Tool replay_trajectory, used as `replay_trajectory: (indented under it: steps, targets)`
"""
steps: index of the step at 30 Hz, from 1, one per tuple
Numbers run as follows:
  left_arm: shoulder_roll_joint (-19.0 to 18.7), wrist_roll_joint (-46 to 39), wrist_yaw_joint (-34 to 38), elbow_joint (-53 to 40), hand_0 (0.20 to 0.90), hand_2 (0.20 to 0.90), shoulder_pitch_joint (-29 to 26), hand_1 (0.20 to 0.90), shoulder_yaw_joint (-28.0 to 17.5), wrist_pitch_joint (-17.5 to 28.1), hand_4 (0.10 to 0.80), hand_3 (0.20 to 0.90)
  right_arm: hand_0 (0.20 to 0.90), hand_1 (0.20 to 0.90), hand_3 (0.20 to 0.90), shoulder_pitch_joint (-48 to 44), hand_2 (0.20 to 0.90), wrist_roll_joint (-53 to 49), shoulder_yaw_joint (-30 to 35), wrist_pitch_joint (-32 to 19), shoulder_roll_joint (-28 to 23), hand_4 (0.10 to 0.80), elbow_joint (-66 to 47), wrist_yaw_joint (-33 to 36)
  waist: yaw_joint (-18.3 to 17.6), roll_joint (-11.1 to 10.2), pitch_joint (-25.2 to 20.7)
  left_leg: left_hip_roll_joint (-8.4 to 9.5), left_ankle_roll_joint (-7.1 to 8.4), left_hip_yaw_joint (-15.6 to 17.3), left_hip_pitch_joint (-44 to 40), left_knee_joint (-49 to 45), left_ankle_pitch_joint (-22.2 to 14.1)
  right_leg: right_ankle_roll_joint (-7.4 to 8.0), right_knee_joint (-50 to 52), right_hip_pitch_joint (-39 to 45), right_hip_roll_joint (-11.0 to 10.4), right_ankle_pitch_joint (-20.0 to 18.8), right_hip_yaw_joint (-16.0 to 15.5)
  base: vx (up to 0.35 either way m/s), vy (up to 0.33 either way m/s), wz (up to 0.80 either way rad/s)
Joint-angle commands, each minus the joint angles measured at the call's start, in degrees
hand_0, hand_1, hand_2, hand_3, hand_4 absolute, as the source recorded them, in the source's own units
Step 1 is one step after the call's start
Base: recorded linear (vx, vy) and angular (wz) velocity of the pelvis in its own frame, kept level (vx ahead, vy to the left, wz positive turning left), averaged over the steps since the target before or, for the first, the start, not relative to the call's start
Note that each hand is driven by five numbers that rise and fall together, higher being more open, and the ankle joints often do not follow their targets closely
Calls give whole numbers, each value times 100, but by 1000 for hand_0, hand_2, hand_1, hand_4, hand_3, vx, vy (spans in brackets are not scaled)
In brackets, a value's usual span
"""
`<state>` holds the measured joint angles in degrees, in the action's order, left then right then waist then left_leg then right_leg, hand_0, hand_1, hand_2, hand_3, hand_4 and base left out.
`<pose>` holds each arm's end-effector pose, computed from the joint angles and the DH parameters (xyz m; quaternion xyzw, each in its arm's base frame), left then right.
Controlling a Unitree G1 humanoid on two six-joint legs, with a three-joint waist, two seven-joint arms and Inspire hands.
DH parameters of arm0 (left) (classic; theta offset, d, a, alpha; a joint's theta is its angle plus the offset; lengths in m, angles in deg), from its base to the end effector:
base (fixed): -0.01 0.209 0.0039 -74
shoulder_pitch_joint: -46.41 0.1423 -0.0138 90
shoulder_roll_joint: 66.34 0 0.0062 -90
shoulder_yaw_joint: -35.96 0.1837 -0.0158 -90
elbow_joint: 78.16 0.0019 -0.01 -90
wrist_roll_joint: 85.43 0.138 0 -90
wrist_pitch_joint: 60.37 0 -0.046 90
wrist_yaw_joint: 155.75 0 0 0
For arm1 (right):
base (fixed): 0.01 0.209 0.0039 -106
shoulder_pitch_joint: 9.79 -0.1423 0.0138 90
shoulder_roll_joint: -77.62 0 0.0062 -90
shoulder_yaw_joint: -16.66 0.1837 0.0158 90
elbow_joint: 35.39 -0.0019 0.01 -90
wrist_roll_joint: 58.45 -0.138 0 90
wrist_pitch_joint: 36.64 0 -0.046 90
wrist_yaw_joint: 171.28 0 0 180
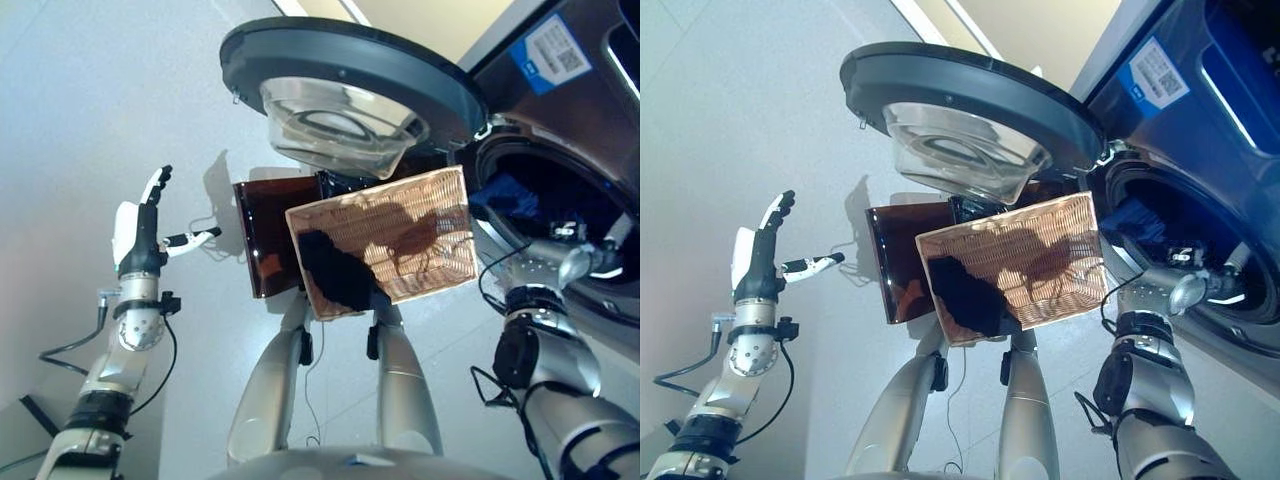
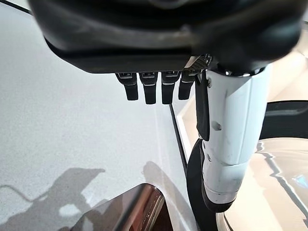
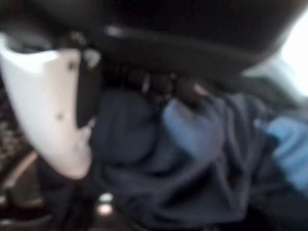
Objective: Pick up the clothes and place them into the washing machine
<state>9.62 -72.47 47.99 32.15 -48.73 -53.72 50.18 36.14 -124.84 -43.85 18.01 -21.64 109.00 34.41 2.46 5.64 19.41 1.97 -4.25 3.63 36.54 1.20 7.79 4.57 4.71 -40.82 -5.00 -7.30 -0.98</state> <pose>0.2129 0.2593 0.0450 0.3460 -0.1095 0.1549 0.9189 0.2924 -0.3165 0.1248 0.5115 -0.2316 -0.5216 0.6423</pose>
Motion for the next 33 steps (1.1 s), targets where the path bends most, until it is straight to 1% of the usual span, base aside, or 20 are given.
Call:
replay_trajectory:
  steps: [1,3,6,8,12,17,21,24,25,26,30,33]
  targets:
    - [-163,-171,232,-278,900,900,191,900,-292,283,800,900,200,200,200,178,200,291,-168,-959,-799,300,-556,114,71,-96,-653,239,337,-9,183,-162,-532,25,-326,-210,38,-146,-42,0,0,0]
    - [-177,-189,228,-307,900,900,207,900,-286,277,800,900,200,200,200,4,200,298,-126,-1117,-894,300,-700,275,91,-82,-674,233,338,-14,186,-144,-526,27,-330,-215,46,-143,-37,0,0,0]
    - [-173,-197,233,-296,900,900,213,900,-290,257,800,900,200,200,200,-25,200,309,-94,-1201,-888,300,-766,402,91,-84,-684,226,340,-2,173,-129,-525,23,-326,-216,53,-134,-39,0,0,0]
    - [-170,-212,233,-301,900,900,229,900,-311,250,800,900,200,200,200,-44,200,275,-37,-1311,-838,300,-776,528,87,-79,-705,219,345,2,161,-131,-528,14,-314,-209,58,-119,-38,0,0,0]
    - [-176,-283,217,-301,900,900,242,900,-355,246,800,900,200,200,200,-82,200,240,-6,-1366,-782,300,-804,635,90,-84,-748,217,347,-6,151,-139,-538,5,-313,-199,70,-107,-39,0,0,0]
    - [-146,-345,237,-278,900,900,254,900,-345,226,800,900,200,200,200,-191,200,22,48,-1701,-611,300,-1110,640,90,-82,-777,212,350,-9,136,-130,-542,2,-320,-186,74,-102,-26,0,0,0]
    - [-134,-406,200,-286,900,900,256,900,-301,191,800,900,200,200,200,-197,200,-5,63,-1716,-510,300,-974,867,90,-72,-792,218,348,1,116,-134,-552,-2,-306,-174,80,-86,-24,0,0,0]
    - [-145,-427,179,-328,900,900,293,900,-305,183,800,900,200,200,200,-159,200,140,25,-1509,-508,300,-831,1064,102,-73,-789,219,348,2,107,-137,-557,2,-315,-154,71,-83,-33,0,0,0]
    - [-158,-420,179,-340,900,900,297,900,-303,189,800,900,661,661,661,-136,661,245,-47,-1249,-561,629,-705,1090,105,-82,-782,217,347,8,105,-139,-558,5,-320,-150,64,-90,-39,0,0,0]
    - [-171,-406,179,-334,900,900,295,900,-306,187,800,900,900,900,900,-117,900,371,-128,-1113,-572,800,-607,1126,113,-85,-771,219,346,12,105,-142,-559,4,-322,-145,63,-94,-43,0,0,0]
    - [-146,-403,210,-363,900,900,322,900,-347,213,800,900,900,900,900,4,900,721,-436,-810,-544,800,-818,946,110,-114,-727,211,327,28,116,-147,-555,4,-341,-150,65,-119,-36,2,0,-3]
    - [-131,-439,206,-332,900,900,328,900,-365,270,800,900,900,900,900,55,900,804,-555,-617,-613,800,-580,732,111,-132,-732,203,322,31,112,-173,-563,3,-324,-137,57,-115,-47,0,0,0]
